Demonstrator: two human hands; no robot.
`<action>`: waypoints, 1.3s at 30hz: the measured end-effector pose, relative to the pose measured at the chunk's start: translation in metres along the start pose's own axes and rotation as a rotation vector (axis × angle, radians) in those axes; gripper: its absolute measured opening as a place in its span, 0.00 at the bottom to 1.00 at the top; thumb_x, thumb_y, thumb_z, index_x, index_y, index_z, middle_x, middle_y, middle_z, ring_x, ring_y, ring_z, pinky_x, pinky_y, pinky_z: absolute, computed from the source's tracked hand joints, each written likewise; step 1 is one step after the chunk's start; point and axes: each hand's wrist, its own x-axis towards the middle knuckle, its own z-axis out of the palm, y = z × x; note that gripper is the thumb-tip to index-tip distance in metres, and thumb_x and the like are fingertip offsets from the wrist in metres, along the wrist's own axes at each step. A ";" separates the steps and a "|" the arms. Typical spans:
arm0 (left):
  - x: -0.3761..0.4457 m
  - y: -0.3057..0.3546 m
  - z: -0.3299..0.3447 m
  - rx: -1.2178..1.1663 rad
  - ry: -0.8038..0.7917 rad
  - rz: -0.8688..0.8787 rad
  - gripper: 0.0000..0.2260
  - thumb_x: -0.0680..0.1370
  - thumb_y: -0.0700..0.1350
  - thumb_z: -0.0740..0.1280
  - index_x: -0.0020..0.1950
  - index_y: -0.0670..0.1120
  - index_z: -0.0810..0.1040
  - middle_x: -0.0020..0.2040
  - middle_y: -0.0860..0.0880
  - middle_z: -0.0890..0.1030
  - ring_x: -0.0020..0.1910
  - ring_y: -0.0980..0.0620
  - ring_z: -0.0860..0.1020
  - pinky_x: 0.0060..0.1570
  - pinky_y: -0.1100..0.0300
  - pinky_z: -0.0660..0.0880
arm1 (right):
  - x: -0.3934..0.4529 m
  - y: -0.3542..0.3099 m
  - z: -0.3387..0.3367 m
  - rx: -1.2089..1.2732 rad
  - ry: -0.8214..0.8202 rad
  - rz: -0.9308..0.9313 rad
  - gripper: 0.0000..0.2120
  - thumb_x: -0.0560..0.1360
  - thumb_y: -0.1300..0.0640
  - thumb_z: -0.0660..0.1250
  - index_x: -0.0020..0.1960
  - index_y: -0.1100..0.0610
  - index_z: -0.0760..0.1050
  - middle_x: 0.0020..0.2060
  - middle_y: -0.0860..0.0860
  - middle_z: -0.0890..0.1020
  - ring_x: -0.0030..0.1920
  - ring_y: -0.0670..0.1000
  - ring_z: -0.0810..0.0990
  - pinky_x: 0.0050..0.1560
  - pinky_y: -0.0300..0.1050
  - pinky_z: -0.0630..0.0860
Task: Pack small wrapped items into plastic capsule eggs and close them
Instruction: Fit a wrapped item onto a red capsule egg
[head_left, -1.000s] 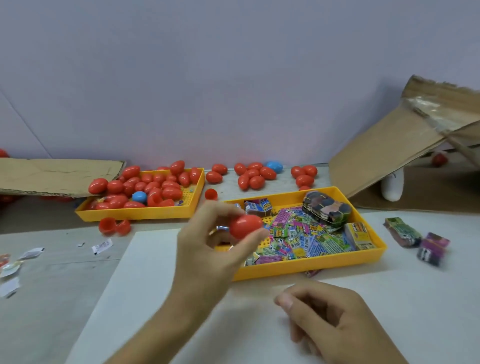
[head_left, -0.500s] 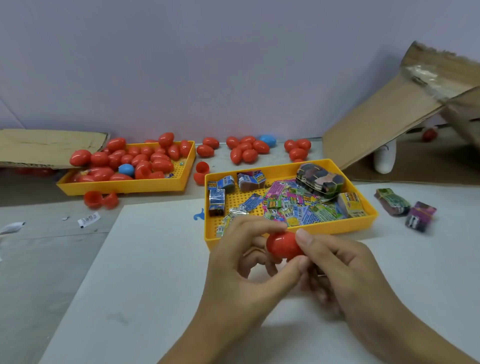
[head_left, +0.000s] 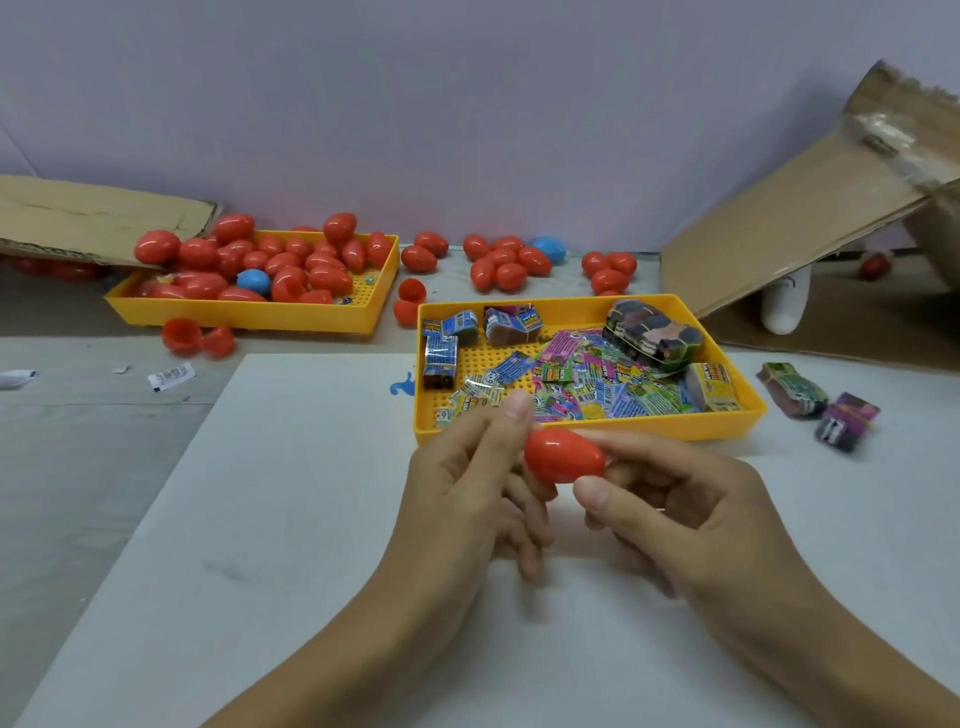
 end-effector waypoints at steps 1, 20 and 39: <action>-0.001 -0.001 0.000 0.038 0.010 0.029 0.17 0.72 0.62 0.69 0.42 0.48 0.81 0.29 0.42 0.76 0.23 0.45 0.75 0.23 0.59 0.72 | 0.000 0.000 0.000 0.003 -0.017 -0.013 0.14 0.70 0.56 0.74 0.54 0.43 0.84 0.34 0.54 0.82 0.29 0.43 0.77 0.26 0.34 0.70; -0.005 -0.007 0.001 0.112 0.010 0.188 0.04 0.74 0.45 0.69 0.48 0.48 0.81 0.43 0.45 0.84 0.42 0.44 0.85 0.43 0.52 0.83 | -0.002 -0.002 -0.002 0.056 0.096 -0.026 0.14 0.69 0.52 0.74 0.54 0.45 0.83 0.41 0.53 0.86 0.28 0.50 0.80 0.24 0.41 0.73; -0.006 -0.013 0.001 0.267 -0.120 0.412 0.26 0.70 0.30 0.67 0.64 0.50 0.72 0.54 0.49 0.81 0.58 0.46 0.80 0.52 0.58 0.79 | 0.000 -0.001 -0.004 0.064 0.096 0.071 0.14 0.68 0.43 0.72 0.45 0.52 0.83 0.30 0.56 0.83 0.21 0.51 0.74 0.20 0.35 0.66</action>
